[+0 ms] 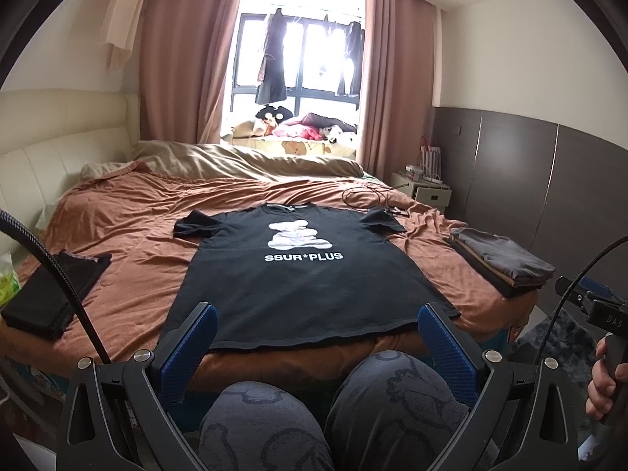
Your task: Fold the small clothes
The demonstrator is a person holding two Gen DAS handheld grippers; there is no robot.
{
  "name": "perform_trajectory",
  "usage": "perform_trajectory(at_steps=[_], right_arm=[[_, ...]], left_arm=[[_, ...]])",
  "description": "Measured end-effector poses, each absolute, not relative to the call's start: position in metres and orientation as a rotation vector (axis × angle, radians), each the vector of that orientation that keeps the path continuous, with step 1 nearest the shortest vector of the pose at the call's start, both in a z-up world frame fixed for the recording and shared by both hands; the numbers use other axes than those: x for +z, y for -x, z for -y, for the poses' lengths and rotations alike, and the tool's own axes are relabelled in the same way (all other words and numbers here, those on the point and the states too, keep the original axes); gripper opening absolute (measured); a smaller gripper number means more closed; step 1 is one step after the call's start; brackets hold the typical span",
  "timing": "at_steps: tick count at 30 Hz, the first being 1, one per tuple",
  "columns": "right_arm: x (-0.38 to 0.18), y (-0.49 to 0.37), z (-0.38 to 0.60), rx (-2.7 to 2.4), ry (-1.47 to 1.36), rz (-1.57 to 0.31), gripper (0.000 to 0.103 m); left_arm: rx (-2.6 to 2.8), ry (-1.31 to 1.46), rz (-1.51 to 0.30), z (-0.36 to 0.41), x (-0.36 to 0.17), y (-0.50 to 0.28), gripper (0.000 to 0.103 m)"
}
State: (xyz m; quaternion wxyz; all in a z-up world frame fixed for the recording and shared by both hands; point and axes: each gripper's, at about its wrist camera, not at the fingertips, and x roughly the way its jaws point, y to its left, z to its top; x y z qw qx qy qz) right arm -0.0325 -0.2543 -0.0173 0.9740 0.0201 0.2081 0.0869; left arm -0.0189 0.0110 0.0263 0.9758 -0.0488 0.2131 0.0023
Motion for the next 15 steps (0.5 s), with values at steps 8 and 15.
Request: perform_trajectory(at_steps=[8,15], right_arm=[[-0.015,0.018,0.249,0.178,-0.049,-0.42,0.103],[-0.018,-0.011,0.237,0.188,-0.049,-0.435,0.103]], left_arm=[[0.017,0.107,-0.439,-0.021,0.026,0.006,0.103],[0.047,0.123,-0.46,-0.038,0.019,-0.015,0.103]])
